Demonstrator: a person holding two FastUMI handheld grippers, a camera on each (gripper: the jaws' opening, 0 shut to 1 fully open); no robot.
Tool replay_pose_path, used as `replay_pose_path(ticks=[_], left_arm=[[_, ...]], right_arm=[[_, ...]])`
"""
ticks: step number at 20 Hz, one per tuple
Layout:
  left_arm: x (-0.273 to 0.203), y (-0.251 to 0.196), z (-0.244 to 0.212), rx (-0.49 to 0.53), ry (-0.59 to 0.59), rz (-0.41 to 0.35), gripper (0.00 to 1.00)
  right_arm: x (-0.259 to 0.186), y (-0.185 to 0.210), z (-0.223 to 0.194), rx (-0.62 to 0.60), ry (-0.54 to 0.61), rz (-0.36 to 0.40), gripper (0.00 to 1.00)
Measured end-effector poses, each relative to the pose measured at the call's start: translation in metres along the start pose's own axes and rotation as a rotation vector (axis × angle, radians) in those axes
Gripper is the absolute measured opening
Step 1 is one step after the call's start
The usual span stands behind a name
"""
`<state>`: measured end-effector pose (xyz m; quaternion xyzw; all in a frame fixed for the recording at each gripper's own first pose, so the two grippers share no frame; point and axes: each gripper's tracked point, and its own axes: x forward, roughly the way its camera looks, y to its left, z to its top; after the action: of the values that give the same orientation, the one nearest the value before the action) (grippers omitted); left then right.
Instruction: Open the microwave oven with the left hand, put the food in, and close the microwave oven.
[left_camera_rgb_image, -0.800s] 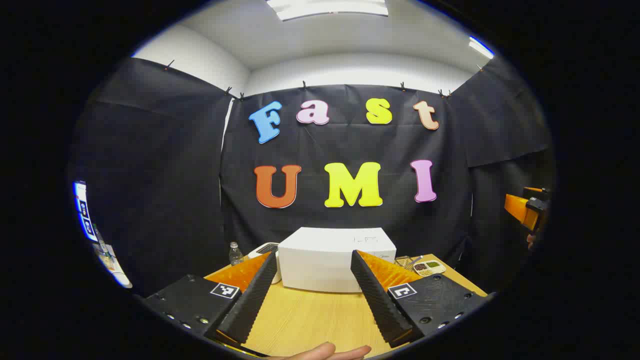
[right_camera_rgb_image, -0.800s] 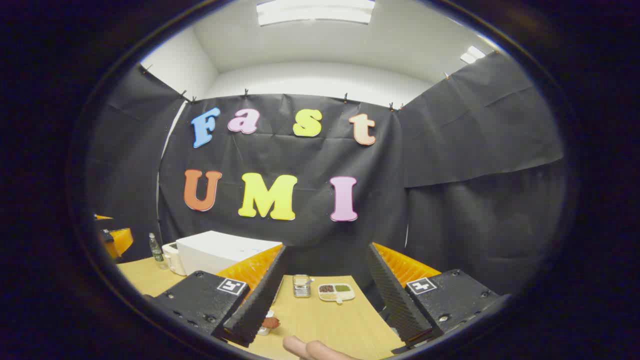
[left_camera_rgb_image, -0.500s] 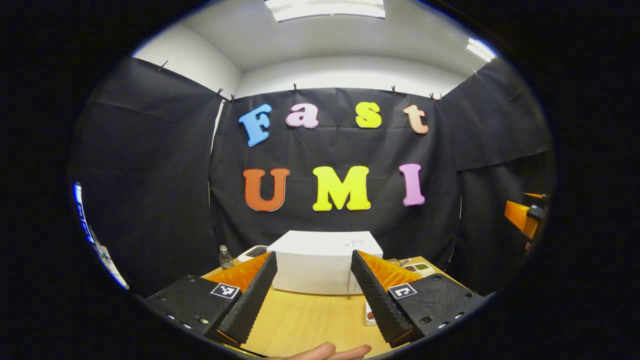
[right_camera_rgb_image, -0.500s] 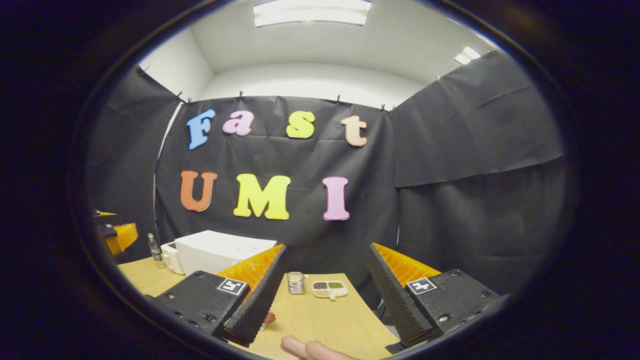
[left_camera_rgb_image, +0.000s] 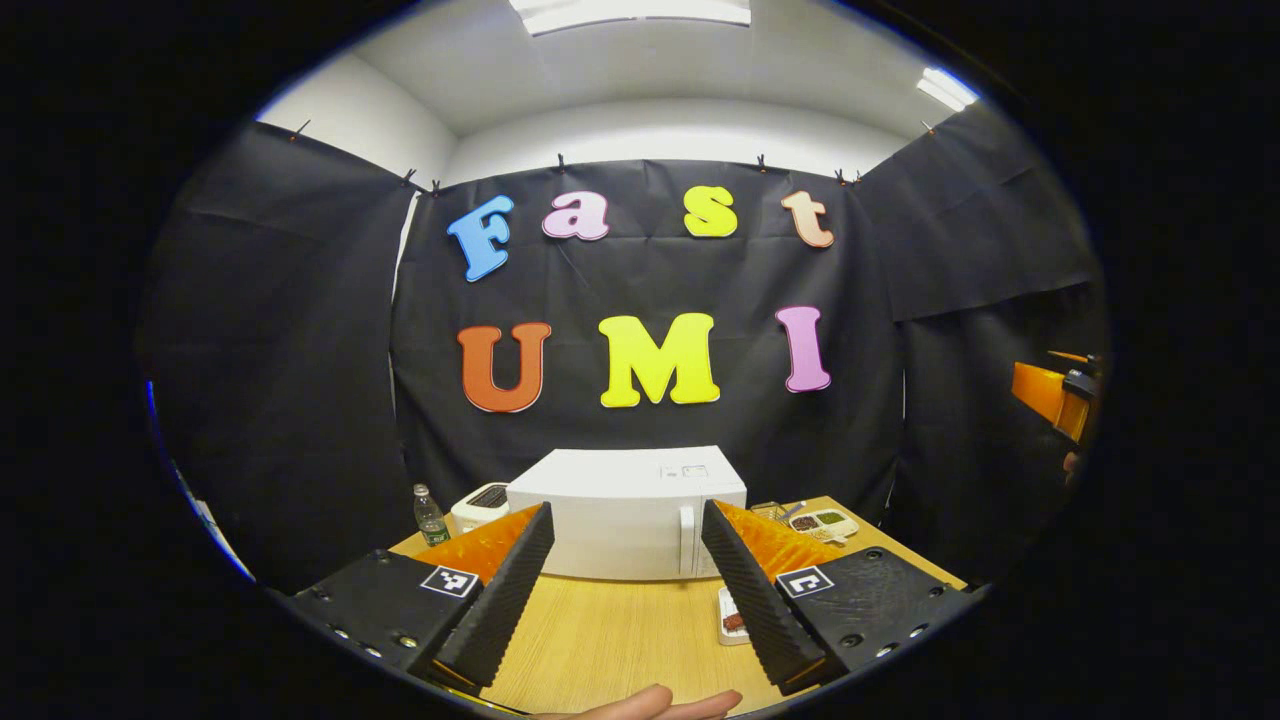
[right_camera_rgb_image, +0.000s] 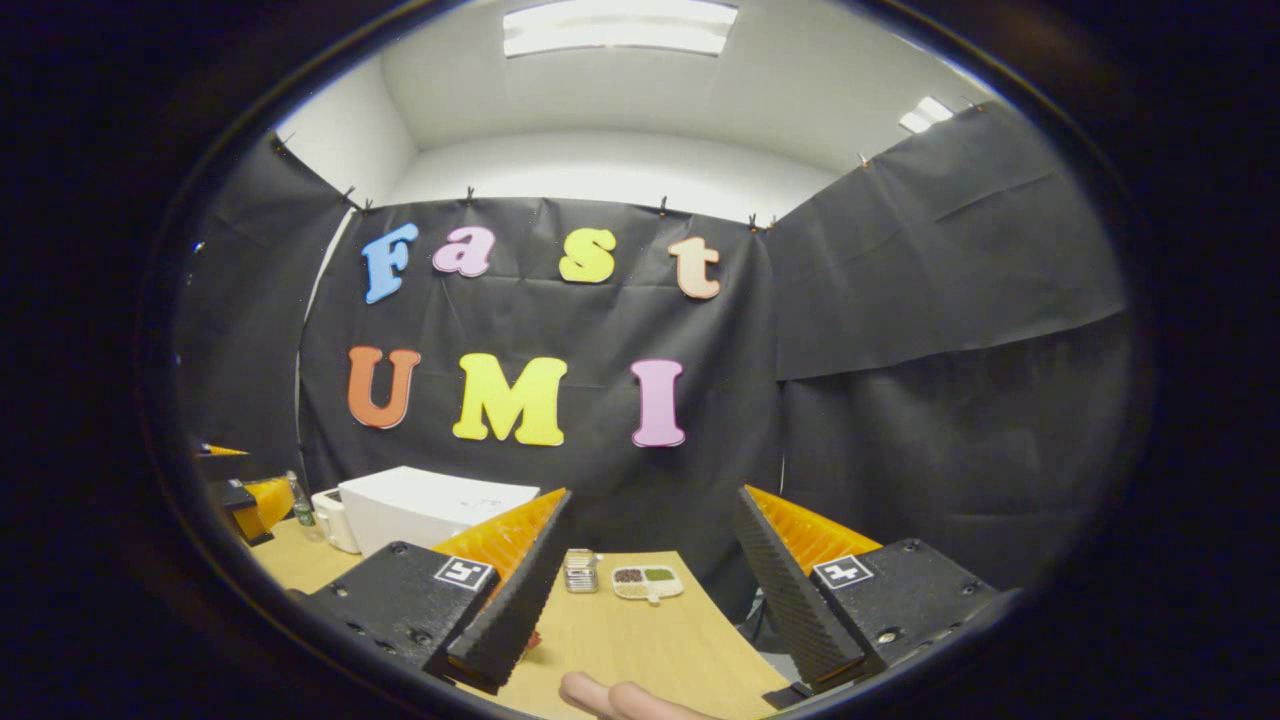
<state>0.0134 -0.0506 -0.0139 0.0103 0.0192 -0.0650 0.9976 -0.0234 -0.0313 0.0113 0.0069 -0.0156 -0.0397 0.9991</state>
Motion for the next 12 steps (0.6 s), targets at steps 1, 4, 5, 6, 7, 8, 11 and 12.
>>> replay_pose_path(ticks=[1, 4, 5, 6, 7, 8, 11, 12], left_arm=[[0.005, -0.003, 0.002, -0.002, -0.003, -0.006, 0.92], [0.017, -0.008, 0.008, -0.021, -0.029, -0.014, 0.92], [0.023, -0.008, 0.008, -0.023, -0.038, -0.008, 0.92], [0.030, -0.007, 0.006, -0.025, -0.044, 0.001, 0.92], [0.038, -0.008, -0.001, -0.033, -0.030, 0.006, 0.92], [0.046, -0.013, -0.011, -0.046, -0.012, -0.001, 0.92], [0.077, -0.024, -0.037, -0.063, 0.036, -0.029, 0.92], [0.089, -0.027, -0.047, -0.067, 0.053, -0.040, 0.82]], right_arm=[[0.004, -0.002, 0.001, -0.002, -0.004, -0.004, 1.00], [0.019, 0.000, 0.004, -0.002, -0.012, 0.002, 1.00], [0.023, 0.002, 0.004, -0.008, -0.016, 0.010, 0.92], [0.029, 0.004, 0.002, -0.014, -0.020, 0.018, 0.92], [0.033, 0.005, 0.000, -0.020, -0.021, 0.026, 1.00], [0.037, 0.007, -0.005, -0.026, -0.017, 0.033, 0.92], [0.046, 0.017, -0.022, -0.041, 0.017, 0.062, 0.93], [0.048, 0.019, -0.027, -0.039, 0.026, 0.072, 0.93]])
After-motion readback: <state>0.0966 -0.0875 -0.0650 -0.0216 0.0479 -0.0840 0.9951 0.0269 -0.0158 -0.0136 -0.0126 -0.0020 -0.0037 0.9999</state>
